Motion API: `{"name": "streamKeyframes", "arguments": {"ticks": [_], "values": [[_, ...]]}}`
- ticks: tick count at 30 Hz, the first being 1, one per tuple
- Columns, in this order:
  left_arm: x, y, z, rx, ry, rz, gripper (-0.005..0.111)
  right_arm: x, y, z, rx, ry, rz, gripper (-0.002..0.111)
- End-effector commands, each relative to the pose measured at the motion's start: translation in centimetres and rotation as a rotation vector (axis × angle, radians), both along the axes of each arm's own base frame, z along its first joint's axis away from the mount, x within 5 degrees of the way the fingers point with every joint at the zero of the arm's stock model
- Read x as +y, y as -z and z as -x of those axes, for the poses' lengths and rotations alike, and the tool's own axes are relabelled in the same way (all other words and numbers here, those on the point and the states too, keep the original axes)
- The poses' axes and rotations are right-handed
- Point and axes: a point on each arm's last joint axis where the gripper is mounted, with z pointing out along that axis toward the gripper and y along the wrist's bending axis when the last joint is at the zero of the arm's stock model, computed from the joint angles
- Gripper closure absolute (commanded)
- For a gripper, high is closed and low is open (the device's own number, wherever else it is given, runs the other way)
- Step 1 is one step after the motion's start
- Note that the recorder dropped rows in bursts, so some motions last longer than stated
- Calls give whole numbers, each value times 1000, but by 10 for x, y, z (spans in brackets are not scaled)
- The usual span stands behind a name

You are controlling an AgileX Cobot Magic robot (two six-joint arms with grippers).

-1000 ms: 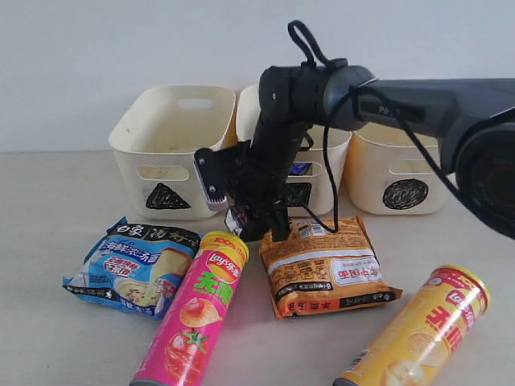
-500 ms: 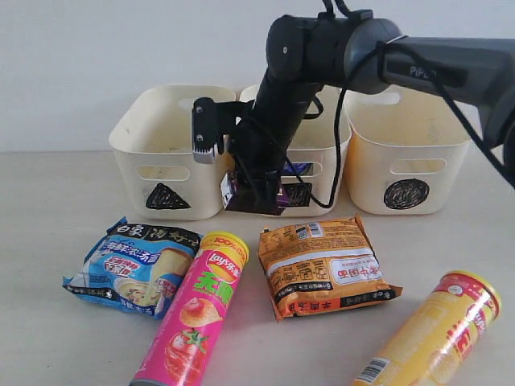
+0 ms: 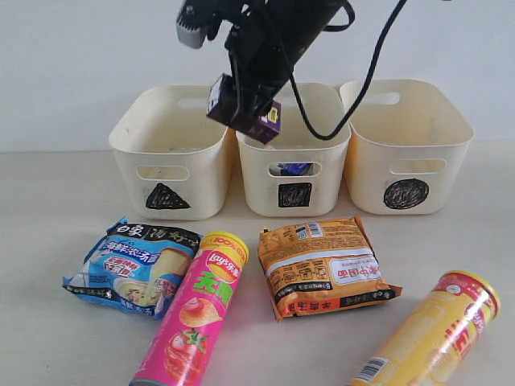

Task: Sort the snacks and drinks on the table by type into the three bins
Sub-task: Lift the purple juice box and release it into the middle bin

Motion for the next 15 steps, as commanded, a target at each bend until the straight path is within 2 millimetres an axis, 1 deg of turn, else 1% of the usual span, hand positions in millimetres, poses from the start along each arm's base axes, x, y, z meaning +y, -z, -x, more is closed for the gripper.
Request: {"name": "streamKeyframes", "arguments": {"ticks": [1,4,7,12,15], "values": [[0,-2,0,-14,-1,7,102,-5,-14,-17,-140,200,-128,109],[0,-2,0,-14,-1,7,102,-4,-9,-24,-192,266,-200,109],[0,-2,0,-14,-1,7,102,-4,5,-31,-215,313,-202,109],[0,-2,0,-14,-1,7,102,-1,28,-39,-139,397,-222,109],[0,-2,0,-14,-1,7,102,-1,31,-42,-145,423,-246,109]]}}
